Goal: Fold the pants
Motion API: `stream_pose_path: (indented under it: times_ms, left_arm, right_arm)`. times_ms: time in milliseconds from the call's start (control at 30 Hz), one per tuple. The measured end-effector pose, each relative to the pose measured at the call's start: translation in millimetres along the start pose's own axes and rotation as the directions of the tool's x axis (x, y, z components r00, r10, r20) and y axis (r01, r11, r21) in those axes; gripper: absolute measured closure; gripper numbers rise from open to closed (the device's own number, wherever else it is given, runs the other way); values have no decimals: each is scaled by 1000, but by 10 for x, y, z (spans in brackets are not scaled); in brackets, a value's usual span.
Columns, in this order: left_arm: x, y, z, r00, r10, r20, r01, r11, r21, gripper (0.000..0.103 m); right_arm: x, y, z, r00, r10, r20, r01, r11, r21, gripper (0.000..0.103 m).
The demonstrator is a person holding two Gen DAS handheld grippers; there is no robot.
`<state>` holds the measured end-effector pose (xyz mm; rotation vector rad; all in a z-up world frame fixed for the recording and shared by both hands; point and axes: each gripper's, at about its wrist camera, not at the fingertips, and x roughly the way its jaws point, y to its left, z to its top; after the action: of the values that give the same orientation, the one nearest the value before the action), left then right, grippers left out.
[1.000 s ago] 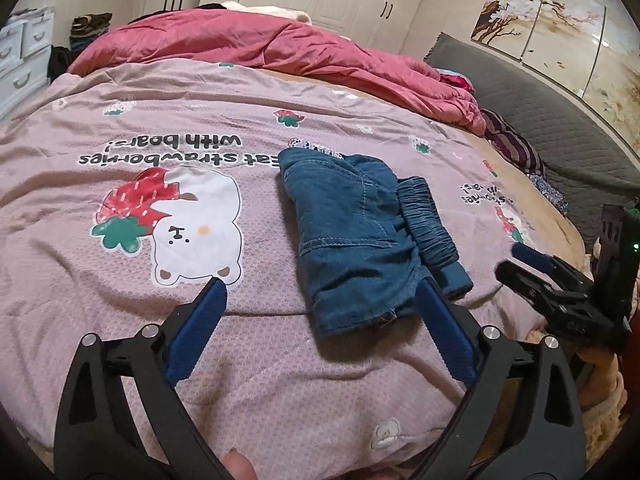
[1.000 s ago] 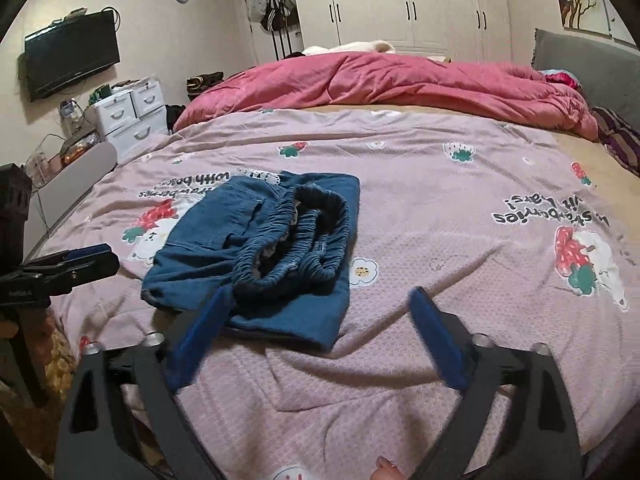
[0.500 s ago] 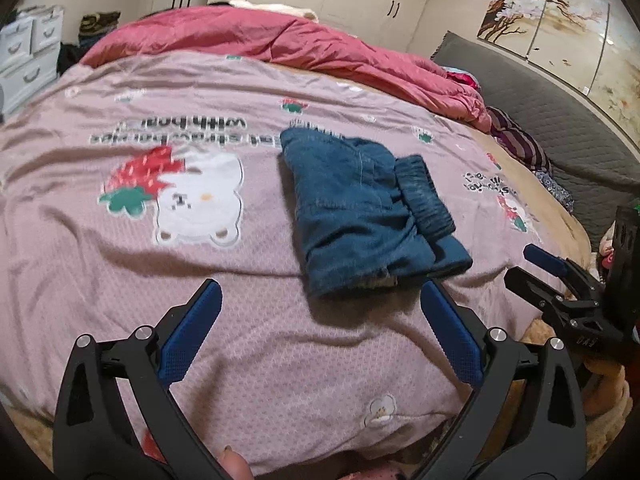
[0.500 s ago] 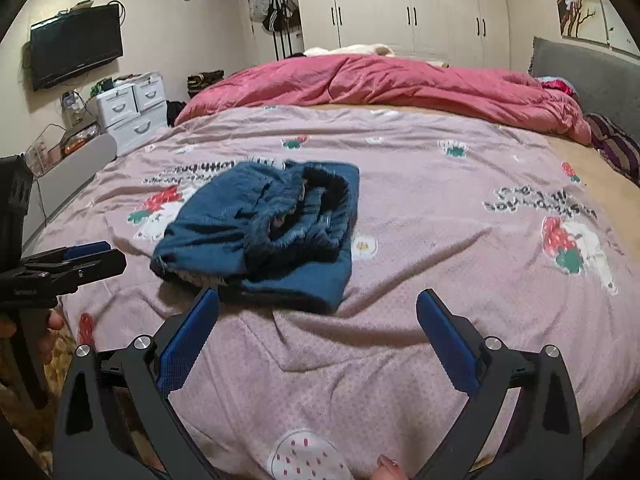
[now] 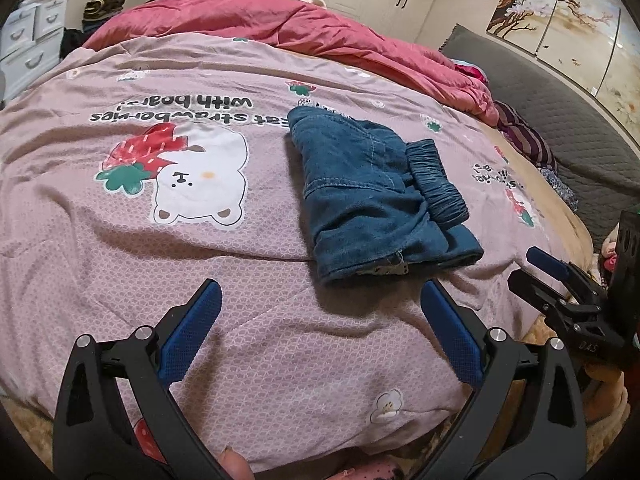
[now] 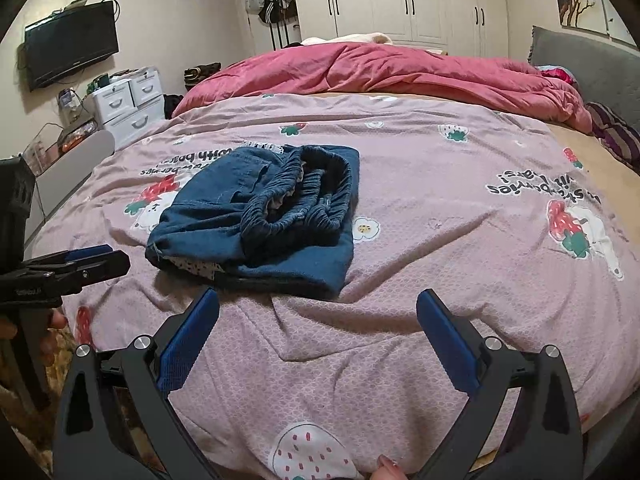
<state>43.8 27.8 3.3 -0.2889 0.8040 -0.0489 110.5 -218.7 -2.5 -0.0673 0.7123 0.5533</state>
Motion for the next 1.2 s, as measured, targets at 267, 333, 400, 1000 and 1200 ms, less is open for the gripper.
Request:
stream_pose_path:
  times_ms: [267,333,400,1000,1200]
  left_arm:
    - [14,4,-6,1000,1,-5,-1,1000,-2,10]
    - [13,1,-10,1000,3,-5,-3,1000,-2,10]
    - [15,0,-10,1000,1,-6,-1,1000,-1,10]
    - [14,-7,-23,1000,7,-14,-7,1000,3,10]
    - [1,10,-19,1000,14,-16,-14,1000,-1,10]
  right_arm:
    - [5,8,-2,1000,-1,-3,1,1000,3,5]
    - [0,7,-2,1000,-3,-3,3,1000,4,5]
    - [-3,5,-3,1000,-6,-1,6,1000,5,5]
    - [-19,-9,3,1000,-13,-7,13,1000,9,5]
    - [-2,-14,1,1000,-15,-16,16,1000,11,5]
